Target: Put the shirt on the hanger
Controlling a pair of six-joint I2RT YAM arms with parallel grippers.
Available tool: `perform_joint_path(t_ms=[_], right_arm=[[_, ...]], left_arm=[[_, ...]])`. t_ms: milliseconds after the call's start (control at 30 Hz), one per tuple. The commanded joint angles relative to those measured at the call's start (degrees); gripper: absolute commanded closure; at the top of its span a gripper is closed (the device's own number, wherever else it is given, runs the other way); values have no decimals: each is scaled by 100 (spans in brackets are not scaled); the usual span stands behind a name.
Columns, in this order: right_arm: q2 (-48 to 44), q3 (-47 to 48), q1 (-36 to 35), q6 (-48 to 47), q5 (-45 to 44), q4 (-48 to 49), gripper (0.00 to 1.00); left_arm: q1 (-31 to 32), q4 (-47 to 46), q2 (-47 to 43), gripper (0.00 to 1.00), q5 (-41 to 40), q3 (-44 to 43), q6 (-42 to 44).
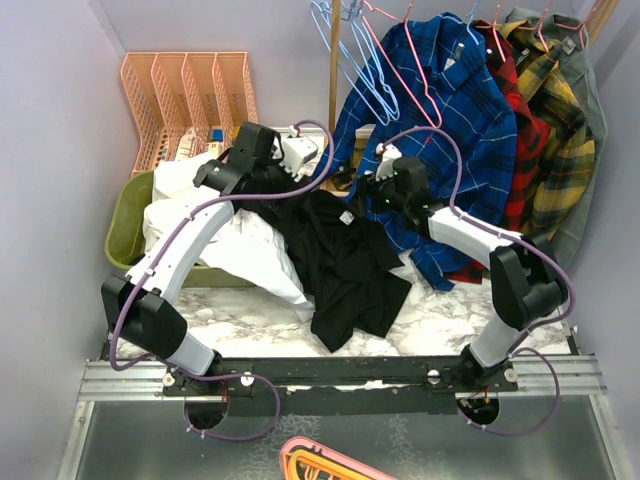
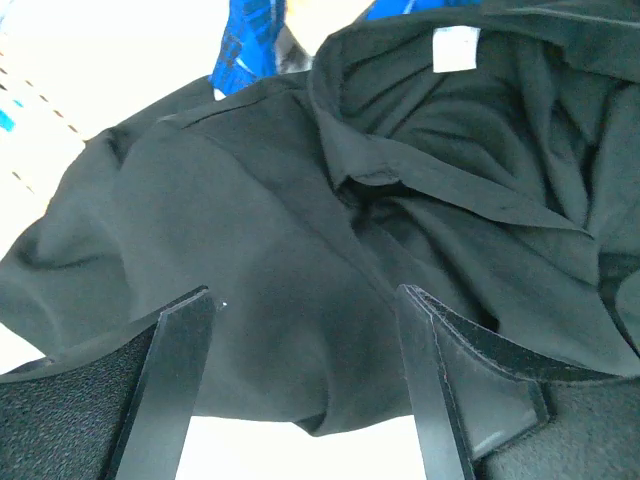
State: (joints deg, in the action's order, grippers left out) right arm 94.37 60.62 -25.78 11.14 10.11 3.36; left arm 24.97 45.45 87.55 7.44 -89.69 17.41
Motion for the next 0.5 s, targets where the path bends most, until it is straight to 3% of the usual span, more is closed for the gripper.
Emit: perform_joint_path(t_ms=[0, 333, 467], right_arm=[[405, 521, -19, -30, 213, 221, 33], [770, 510, -169, 10, 480, 127, 37], [935, 487, -171, 34, 426, 149, 50]], left_arm=[[-109, -29, -403, 25, 655, 152, -3], [-195, -16, -359, 22, 766, 224, 88], [-137, -39, 120, 20, 587, -151, 29]])
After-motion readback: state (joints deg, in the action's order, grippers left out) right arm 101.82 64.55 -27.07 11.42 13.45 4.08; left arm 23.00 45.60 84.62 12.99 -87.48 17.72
